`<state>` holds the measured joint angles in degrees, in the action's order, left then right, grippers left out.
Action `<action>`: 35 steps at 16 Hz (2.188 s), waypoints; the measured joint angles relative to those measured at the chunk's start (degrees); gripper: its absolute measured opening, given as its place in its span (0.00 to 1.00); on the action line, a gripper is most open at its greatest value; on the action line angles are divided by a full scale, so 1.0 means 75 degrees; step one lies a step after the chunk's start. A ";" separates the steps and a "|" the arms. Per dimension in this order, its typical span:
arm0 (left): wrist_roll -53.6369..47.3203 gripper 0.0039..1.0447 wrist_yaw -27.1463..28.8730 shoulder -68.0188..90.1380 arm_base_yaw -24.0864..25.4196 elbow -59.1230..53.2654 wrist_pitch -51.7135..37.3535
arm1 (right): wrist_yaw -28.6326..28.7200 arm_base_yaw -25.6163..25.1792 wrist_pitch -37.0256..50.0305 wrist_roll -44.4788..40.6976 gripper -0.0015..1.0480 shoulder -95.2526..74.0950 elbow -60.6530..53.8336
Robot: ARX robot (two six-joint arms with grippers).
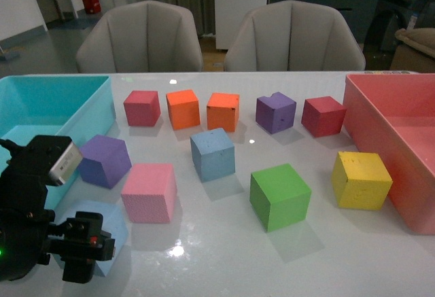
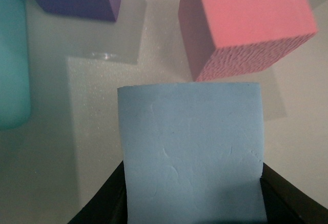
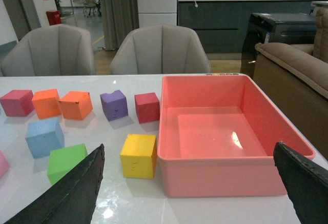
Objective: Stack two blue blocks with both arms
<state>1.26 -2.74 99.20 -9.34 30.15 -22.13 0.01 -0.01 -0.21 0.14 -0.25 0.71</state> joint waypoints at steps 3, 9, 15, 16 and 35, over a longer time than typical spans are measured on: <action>-0.0003 0.41 -0.0044 -0.1343 -0.0318 0.0157 0.0933 | 0.0000 0.0000 0.0000 0.0000 0.94 0.0000 0.0000; 0.0029 0.38 0.0731 -0.0414 -0.1979 0.3174 0.2387 | 0.0000 0.0000 0.0000 0.0000 0.94 0.0000 0.0000; 0.0087 0.38 0.0889 0.0414 -0.2308 0.4272 0.2777 | 0.0000 0.0000 0.0000 0.0000 0.94 0.0000 0.0000; 0.0096 0.38 0.0906 0.0478 -0.2323 0.4351 0.2812 | 0.0000 0.0000 0.0000 0.0000 0.94 0.0000 0.0000; 0.1110 0.80 0.1078 0.3485 -0.1999 0.7624 0.4048 | 0.0000 0.0000 0.0000 0.0000 0.94 0.0000 0.0000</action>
<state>9.58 5.34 125.34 -24.34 87.33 8.23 0.01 -0.01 -0.21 0.14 -0.25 0.71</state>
